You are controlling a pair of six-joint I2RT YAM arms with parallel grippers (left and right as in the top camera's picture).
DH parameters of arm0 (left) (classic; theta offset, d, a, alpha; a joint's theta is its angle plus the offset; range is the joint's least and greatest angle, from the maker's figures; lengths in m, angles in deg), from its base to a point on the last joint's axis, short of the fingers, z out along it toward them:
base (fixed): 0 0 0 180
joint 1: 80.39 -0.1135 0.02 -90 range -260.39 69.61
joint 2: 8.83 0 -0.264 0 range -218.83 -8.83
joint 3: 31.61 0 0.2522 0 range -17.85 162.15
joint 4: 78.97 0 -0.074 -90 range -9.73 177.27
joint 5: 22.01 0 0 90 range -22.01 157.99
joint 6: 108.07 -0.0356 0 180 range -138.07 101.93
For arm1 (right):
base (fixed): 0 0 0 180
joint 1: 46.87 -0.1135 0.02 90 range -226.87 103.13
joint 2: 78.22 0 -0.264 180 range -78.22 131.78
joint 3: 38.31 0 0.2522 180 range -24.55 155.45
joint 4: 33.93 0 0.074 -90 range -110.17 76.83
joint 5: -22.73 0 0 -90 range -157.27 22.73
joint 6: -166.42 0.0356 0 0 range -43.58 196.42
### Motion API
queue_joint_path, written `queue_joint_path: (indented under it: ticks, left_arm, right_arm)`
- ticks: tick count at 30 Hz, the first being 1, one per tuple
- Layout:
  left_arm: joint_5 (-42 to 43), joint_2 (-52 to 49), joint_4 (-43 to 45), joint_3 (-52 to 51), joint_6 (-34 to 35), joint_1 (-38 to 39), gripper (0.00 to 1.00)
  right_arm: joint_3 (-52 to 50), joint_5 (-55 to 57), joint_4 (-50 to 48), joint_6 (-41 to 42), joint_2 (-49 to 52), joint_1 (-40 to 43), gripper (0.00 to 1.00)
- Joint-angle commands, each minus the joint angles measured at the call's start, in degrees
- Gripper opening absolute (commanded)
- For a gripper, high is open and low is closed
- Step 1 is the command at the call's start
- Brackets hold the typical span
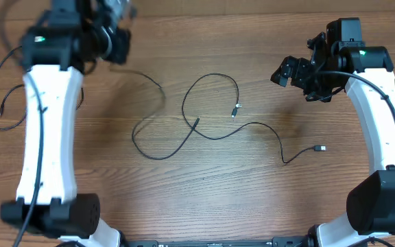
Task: Untangle cables
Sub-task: 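Pull the grasped cable up and left with the left gripper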
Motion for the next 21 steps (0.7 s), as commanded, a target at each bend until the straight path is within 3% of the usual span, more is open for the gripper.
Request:
queue_joint_path:
  ticks: [1,5,11,14,21]
  left_arm:
    - [-14.2,1.2,0.3,10.2,5.7,-2.4,0.04]
    - [-20.9,1.2,2.4,16.4,11.4,-10.1,0.04]
    - [-32.5,1.2,7.5,19.1,24.1,-32.2,0.04]
    - [-31.8,1.2,7.2,19.1,24.2,-36.2,0.04]
    - [-36.0,0.9,8.8,19.1,22.5,-37.1,0.04]
  right_arm:
    - [1.3,-0.3,-0.4,-0.1,-1.4,-0.3,0.98]
    - [1.3,-0.3,-0.4,-0.1,-1.4,-0.3,0.98]
    - [1.3,-0.7,-0.6,0.0,-1.4,-0.3,0.98]
    - [1.3,-0.8,-1.1,0.0,-1.4,-0.3,0.98]
    - [1.3,-1.7,-1.8,0.0,-1.4,-0.3,0.98]
